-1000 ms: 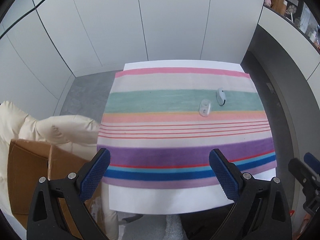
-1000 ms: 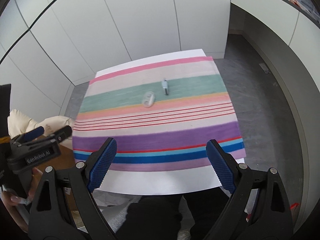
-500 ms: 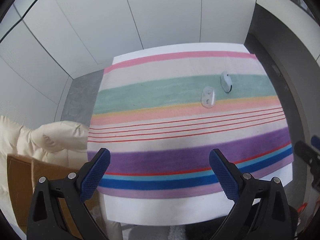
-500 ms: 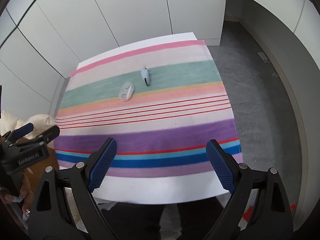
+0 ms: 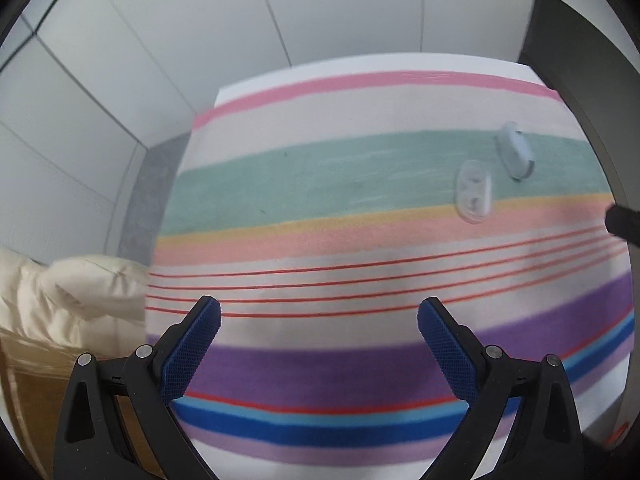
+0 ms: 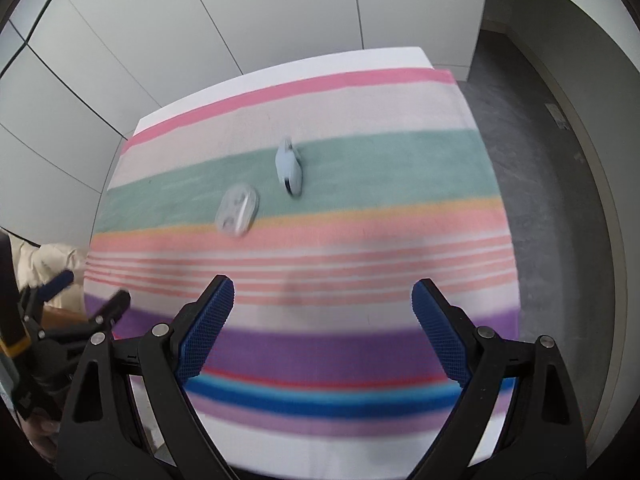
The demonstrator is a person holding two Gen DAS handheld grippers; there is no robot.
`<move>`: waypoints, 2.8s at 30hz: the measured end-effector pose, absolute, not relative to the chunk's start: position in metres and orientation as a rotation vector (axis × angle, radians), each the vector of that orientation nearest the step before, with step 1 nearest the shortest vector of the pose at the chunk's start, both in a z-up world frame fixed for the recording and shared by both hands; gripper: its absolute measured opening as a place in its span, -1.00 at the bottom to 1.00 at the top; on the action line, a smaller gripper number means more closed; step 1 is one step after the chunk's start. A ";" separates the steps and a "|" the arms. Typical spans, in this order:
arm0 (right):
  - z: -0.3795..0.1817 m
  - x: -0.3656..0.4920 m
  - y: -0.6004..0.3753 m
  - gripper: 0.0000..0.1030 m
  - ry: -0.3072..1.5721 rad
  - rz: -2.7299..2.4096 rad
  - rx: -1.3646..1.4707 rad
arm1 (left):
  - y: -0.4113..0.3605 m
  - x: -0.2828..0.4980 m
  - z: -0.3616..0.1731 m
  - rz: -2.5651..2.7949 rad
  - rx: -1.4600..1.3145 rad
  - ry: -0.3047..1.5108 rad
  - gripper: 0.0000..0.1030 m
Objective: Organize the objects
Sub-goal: 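Grasp the clear plastic case with the left gripper while the right grasps the white clip, then lift the clear case and white clip and carry both toward the cardboard box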
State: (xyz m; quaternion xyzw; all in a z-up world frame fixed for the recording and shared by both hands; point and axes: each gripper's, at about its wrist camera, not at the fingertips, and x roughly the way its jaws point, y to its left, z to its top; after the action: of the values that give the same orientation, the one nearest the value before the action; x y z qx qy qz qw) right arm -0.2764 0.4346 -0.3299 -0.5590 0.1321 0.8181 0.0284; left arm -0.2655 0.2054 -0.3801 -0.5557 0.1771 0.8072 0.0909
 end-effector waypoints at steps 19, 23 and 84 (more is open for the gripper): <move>-0.402 -0.374 0.415 -0.70 0.410 2.528 -1.753 | 0.232 -0.304 -0.411 2.313 -1.764 0.289 0.94; -0.401 -0.369 0.423 -0.71 0.340 2.540 -1.704 | 0.256 -0.301 -0.410 2.300 -1.713 0.357 0.94; -0.202 -0.314 0.400 -0.71 0.046 2.680 -1.541 | 0.233 -0.293 -0.209 2.535 -1.452 0.367 -0.25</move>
State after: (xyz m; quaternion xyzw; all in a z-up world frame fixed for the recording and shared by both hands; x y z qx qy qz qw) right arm -0.3143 0.4001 -0.2021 -0.4983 0.0150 0.8665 0.0249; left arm -0.2934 0.2326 -0.2092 -0.4906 0.1239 0.8568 0.0987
